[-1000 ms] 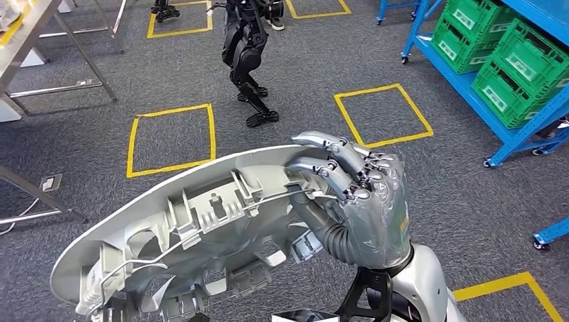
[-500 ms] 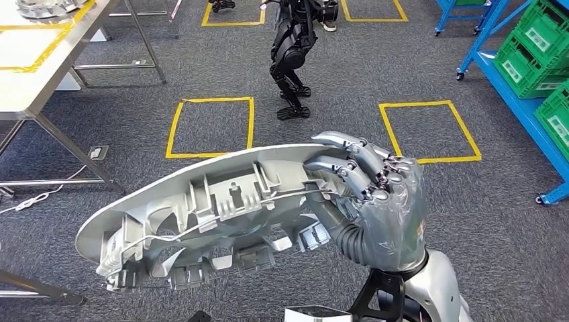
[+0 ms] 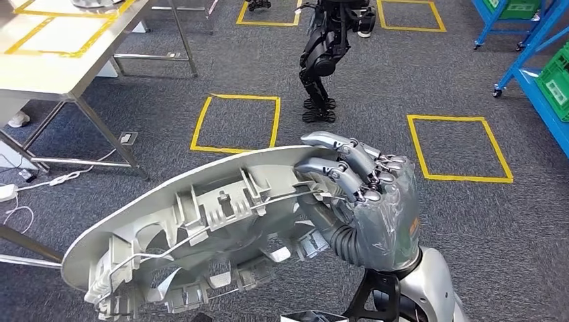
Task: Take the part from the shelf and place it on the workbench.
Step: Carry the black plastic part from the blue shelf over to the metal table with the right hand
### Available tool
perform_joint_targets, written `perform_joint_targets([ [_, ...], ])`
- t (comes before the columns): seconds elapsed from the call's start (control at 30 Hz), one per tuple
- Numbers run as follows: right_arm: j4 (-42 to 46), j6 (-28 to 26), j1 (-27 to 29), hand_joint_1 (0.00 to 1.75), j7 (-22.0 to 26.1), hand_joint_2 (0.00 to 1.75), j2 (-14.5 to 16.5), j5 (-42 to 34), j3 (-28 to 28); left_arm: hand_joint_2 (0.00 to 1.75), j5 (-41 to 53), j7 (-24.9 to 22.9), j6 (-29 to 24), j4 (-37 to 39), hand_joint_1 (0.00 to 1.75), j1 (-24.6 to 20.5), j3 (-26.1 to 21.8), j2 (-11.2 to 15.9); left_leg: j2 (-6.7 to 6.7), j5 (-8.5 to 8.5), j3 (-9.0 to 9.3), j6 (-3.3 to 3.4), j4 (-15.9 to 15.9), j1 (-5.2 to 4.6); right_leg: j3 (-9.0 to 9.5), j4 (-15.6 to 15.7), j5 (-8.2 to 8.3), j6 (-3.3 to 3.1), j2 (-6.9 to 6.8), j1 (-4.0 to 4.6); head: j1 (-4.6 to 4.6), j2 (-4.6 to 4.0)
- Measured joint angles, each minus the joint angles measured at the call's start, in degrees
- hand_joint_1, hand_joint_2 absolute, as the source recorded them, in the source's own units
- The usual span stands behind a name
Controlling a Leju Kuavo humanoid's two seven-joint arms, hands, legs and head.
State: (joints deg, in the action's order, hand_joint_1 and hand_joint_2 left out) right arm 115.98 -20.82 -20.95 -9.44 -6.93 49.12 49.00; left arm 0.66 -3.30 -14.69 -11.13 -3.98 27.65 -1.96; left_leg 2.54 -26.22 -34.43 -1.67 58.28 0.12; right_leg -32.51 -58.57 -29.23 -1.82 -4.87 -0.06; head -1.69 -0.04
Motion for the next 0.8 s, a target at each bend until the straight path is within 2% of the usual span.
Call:
perform_joint_targets([
  [0.07, -0.3, 0.02, -0.28, 1.75, 0.2, 1.75, 0.23, -0.2, 0.11, 1.75, 0.0, -0.2, 0.09, 0.01, 0.0, 0.19, 0.0, 0.03, -0.95, 0.24, -0.06, 0.85, -0.31, -0.1, 0.07, 0.06, -0.17, 0.66, -0.54, -0.14, 0.11, 0.0],
  [0.13, -0.58, 0.01, -0.61, 1.75, 0.28, 1.75, 0.44, -0.29, 0.14, 1.75, 0.01, -0.34, 0.03, 0.02, 0.0, 0.36, -0.02, 0.09, -1.84, 0.49, 0.05, 1.54, -0.71, 0.06, -0.56, -1.61, -1.49, 1.14, 1.11, -0.4, 0.3, 0.0],
  [0.2, -0.74, 0.01, -0.8, 1.75, 0.32, 1.75, 0.48, -0.3, 0.14, 1.75, 0.03, -0.33, -0.04, 0.02, 0.0, 0.2, -0.06, 0.18, -2.75, 0.56, 0.13, 2.05, -0.84, 0.13, -3.43, -7.53, -4.49, 1.22, 3.68, -0.5, 0.79, 0.0],
  [0.23, -0.81, 0.01, -0.79, 1.75, 0.33, 1.75, 0.46, -0.31, 0.14, 1.75, 0.04, -0.3, -0.07, 0.02, 0.0, 0.1, -0.08, 0.21, -3.29, 0.53, 0.13, 2.19, -0.82, 0.07, -5.49, -11.39, -5.94, 1.17, 4.29, -0.48, 1.03, 0.0],
  [0.27, -0.89, 0.02, -0.73, 1.75, 0.33, 1.75, 0.45, -0.31, 0.15, 1.75, 0.05, -0.25, -0.07, 0.02, 0.0, 0.06, -0.09, 0.2, -3.89, 0.5, 0.15, 2.28, -0.79, -0.02, -7.27, -14.46, -6.67, 1.1, 4.53, -0.46, 1.21, 0.0],
  [0.3, -0.96, 0.02, -0.68, 1.75, 0.33, 1.75, 0.44, -0.32, 0.16, 1.75, 0.06, -0.21, -0.07, 0.02, 0.0, 0.07, -0.09, 0.18, -4.53, 0.46, 0.19, 2.32, -0.74, -0.1, -8.28, -15.79, -6.37, 0.97, 4.61, -0.42, 1.3, 0.0],
  [0.33, -1.01, 0.02, -0.66, 1.75, 0.33, 1.75, 0.43, -0.32, 0.16, 1.75, 0.07, -0.18, -0.07, 0.02, 0.0, 0.11, -0.09, 0.17, -5.15, 0.43, 0.24, 2.34, -0.67, -0.16, -8.25, -14.94, -4.98, 0.78, 4.73, -0.37, 1.37, 0.0],
  [0.37, -1.04, 0.02, -0.66, 1.75, 0.33, 1.75, 0.42, -0.32, 0.16, 1.75, 0.09, -0.16, -0.07, 0.02, 0.0, 0.13, -0.09, 0.17, -5.79, 0.39, 0.29, 2.32, -0.59, -0.19, -7.19, -12.0, -2.8, 0.51, 5.07, -0.32, 1.42, 0.0],
  [0.43, -1.07, 0.02, -0.7, 1.75, 0.33, 1.75, 0.43, -0.32, 0.16, 1.75, 0.13, -0.12, -0.08, 0.02, 0.0, 0.08, -0.09, 0.13, -6.99, 0.26, 0.2, 2.11, -0.35, -0.19, -4.15, -4.46, 0.88, -0.06, 6.92, -0.25, 1.49, 0.0],
  [0.47, -1.07, 0.02, -0.71, 1.75, 0.33, 1.75, 0.44, -0.32, 0.16, 1.75, 0.15, -0.1, -0.08, 0.01, 0.0, 0.06, -0.1, 0.09, -7.49, 0.22, 0.05, 1.86, -0.26, -0.16, -3.09, -1.93, 1.75, -0.18, 7.61, -0.18, 1.49, 0.0],
  [0.5, -1.08, 0.02, -0.74, 1.75, 0.33, 1.75, 0.45, -0.32, 0.16, 1.75, 0.15, -0.08, -0.08, 0.01, 0.0, 0.08, -0.1, 0.06, -7.9, 0.21, -0.12, 1.57, -0.23, -0.06, -2.6, -0.73, 1.92, -0.24, 8.01, -0.08, 1.48, 0.0],
  [0.57, -1.08, 0.02, -0.77, 1.75, 0.33, 1.75, 0.49, -0.32, 0.16, 1.75, 0.15, -0.08, -0.07, 0.02, 0.0, 0.23, -0.1, 0.08, -8.52, 0.23, -0.26, 0.92, -0.31, 0.15, -2.36, -0.28, 1.97, -0.46, 7.25, 0.05, 1.49, 0.0],
  [0.63, -1.09, 0.04, -0.81, 1.75, 0.33, 1.75, 0.64, -0.32, 0.18, 1.75, 0.15, -0.1, -0.06, 0.02, 0.0, 0.36, -0.09, 0.1, -7.12, -0.58, -0.7, 0.36, 0.73, 0.09, -1.69, 0.45, 2.19, -0.98, 6.25, -0.13, 1.32, 0.0],
  [0.67, -1.1, 0.05, -0.85, 1.75, 0.33, 1.75, 0.71, -0.32, 0.19, 1.75, 0.15, -0.13, -0.06, 0.02, 0.0, 0.33, -0.09, 0.11, -5.92, -1.78, -1.53, 0.07, 2.7, 0.08, -1.29, 0.81, 2.24, -1.23, 5.64, -0.26, 1.09, 0.0],
  [0.7, -1.1, 0.07, -0.88, 1.75, 0.33, 1.75, 0.77, -0.32, 0.2, 1.75, 0.15, -0.15, -0.06, 0.02, 0.0, 0.26, -0.09, 0.08, -4.66, -3.39, -2.94, -0.24, 5.76, 0.14, -0.98, 0.96, 2.17, -1.39, 5.03, -0.24, 0.87, 0.0],
  [0.77, -1.13, 0.08, -0.9, 1.75, 0.33, 1.75, 0.79, -0.33, 0.22, 1.75, 0.15, -0.17, -0.06, 0.02, 0.0, 0.13, -0.09, 0.08, -3.78, -6.26, -6.37, -0.87, 12.81, 0.57, -0.74, 0.96, 1.91, -1.51, 3.79, -0.2, 0.58, 0.0],
  [0.8, -1.16, 0.08, -0.89, 1.75, 0.33, 1.75, 0.79, -0.33, 0.24, 1.75, 0.15, -0.2, -0.06, 0.02, 0.0, 0.17, -0.09, 0.08, -3.65, -6.44, -7.33, -1.14, 14.57, 0.82, -0.69, 0.91, 1.76, -1.44, 3.19, -0.2, 0.54, 0.0],
])
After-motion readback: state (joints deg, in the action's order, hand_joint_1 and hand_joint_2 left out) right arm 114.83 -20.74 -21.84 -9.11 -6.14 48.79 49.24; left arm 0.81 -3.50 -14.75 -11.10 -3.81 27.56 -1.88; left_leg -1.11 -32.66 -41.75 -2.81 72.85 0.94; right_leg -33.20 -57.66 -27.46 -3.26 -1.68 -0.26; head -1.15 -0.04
